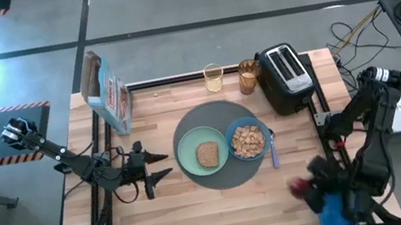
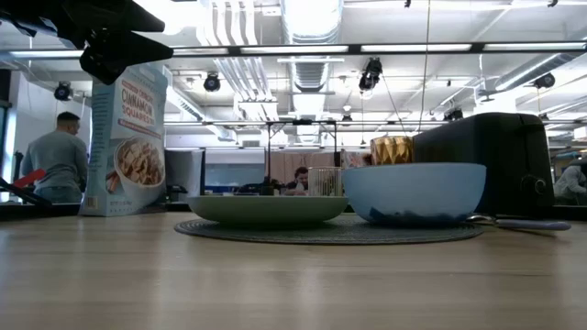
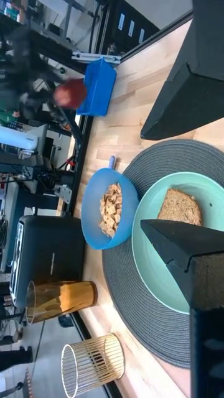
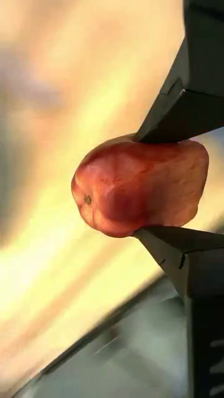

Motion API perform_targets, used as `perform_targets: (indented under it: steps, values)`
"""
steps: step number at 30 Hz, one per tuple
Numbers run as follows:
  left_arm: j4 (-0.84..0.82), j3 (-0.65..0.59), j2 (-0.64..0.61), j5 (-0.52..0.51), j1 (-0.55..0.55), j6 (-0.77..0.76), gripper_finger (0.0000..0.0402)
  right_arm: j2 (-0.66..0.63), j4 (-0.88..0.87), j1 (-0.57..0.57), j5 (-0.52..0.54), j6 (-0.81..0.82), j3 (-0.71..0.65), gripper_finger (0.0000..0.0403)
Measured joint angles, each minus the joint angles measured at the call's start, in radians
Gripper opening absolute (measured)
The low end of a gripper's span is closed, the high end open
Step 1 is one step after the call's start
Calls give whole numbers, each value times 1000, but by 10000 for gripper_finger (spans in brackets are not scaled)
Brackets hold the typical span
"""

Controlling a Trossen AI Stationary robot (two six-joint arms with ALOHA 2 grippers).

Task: Arrange a breakfast setting
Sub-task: Put the dark red apple into the green plate

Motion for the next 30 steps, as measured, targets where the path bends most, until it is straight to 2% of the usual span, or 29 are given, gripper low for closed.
perform_targets:
  steps: [2, 3, 7, 10, 15, 21, 26, 30]
  values:
    - [0, 0, 0, 0, 0, 0, 205, -11, -13, -30, 260, -45, 1, 182]
    - [0, 0, 0, 0, 0, 0, 205, -13, -6, -55, 349, -98, 1, 182]
    - [0, 0, 0, 0, 0, 0, 205, 6, 47, -215, 526, -363, 2, 182]
    - [0, 0, 0, 0, 0, 0, 205, 35, 131, -366, 611, -552, 2, 182]
    - [0, 0, 0, 0, 0, 0, 205, 64, 369, -616, 607, -893, 2, 181]
    - [0, 0, 0, 0, 0, 0, 205, 123, 780, -838, 470, -1280, 2, 181]
    - [0, 0, 0, 0, 0, 0, 205, 233, 1030, -920, 315, -1401, 2, 181]
    - [1, 0, 0, 0, 0, 0, 205, 336, 1097, -936, 294, -1403, 6, 181]
